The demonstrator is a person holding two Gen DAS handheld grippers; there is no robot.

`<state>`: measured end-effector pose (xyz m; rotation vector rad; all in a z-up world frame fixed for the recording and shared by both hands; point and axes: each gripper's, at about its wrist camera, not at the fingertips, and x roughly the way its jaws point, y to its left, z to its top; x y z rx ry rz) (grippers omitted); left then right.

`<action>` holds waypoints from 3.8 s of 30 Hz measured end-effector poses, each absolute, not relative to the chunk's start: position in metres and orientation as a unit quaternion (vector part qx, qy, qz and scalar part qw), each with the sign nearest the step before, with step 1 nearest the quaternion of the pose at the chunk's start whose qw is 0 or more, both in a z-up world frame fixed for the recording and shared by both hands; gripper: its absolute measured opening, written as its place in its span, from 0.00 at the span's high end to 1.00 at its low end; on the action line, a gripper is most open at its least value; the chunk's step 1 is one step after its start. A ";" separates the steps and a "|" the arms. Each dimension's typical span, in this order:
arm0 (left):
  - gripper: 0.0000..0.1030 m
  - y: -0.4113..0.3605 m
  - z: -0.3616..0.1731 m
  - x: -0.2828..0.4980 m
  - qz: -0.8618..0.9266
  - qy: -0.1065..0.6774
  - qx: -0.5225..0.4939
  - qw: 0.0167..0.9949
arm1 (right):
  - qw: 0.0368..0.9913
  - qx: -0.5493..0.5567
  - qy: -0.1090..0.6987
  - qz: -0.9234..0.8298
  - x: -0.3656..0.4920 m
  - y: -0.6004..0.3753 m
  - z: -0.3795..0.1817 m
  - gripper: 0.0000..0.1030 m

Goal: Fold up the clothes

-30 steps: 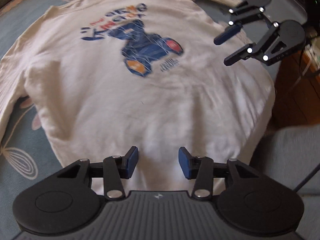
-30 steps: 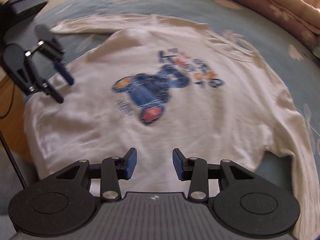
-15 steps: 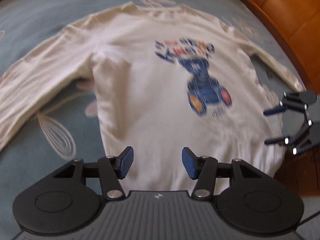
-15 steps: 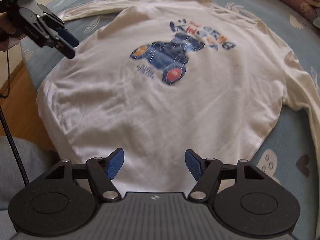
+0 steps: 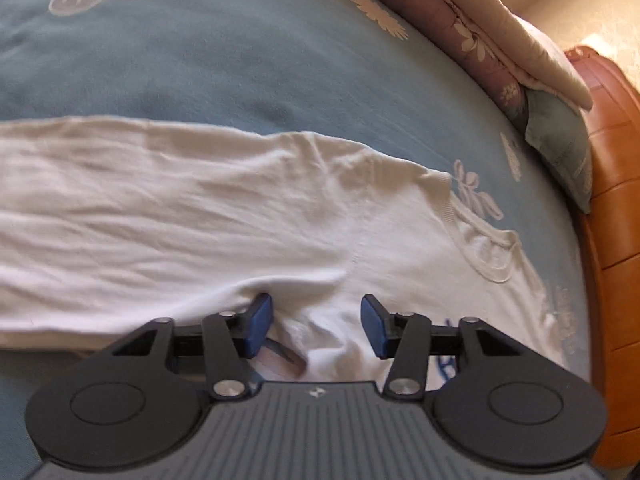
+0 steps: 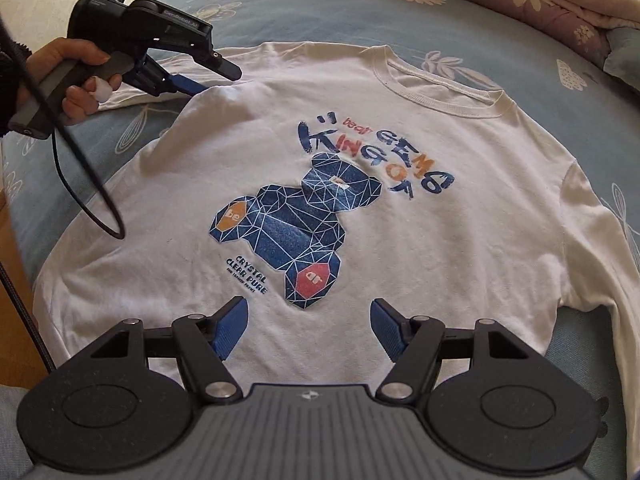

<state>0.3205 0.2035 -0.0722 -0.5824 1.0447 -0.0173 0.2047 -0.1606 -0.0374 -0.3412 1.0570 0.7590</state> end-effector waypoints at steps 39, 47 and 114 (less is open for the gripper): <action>0.49 0.115 -0.038 0.275 -0.187 0.526 -0.009 0.830 | 0.786 -0.164 0.516 0.298 0.194 -0.151 -0.077 0.00; 0.43 0.086 -0.059 0.293 -0.216 0.523 0.006 0.824 | 0.796 -0.157 0.507 0.292 0.194 -0.154 -0.077 0.00; 0.40 -0.173 -0.042 0.310 -0.233 0.563 0.020 0.793 | 0.816 -0.146 0.539 0.152 0.338 -0.588 -0.044 0.95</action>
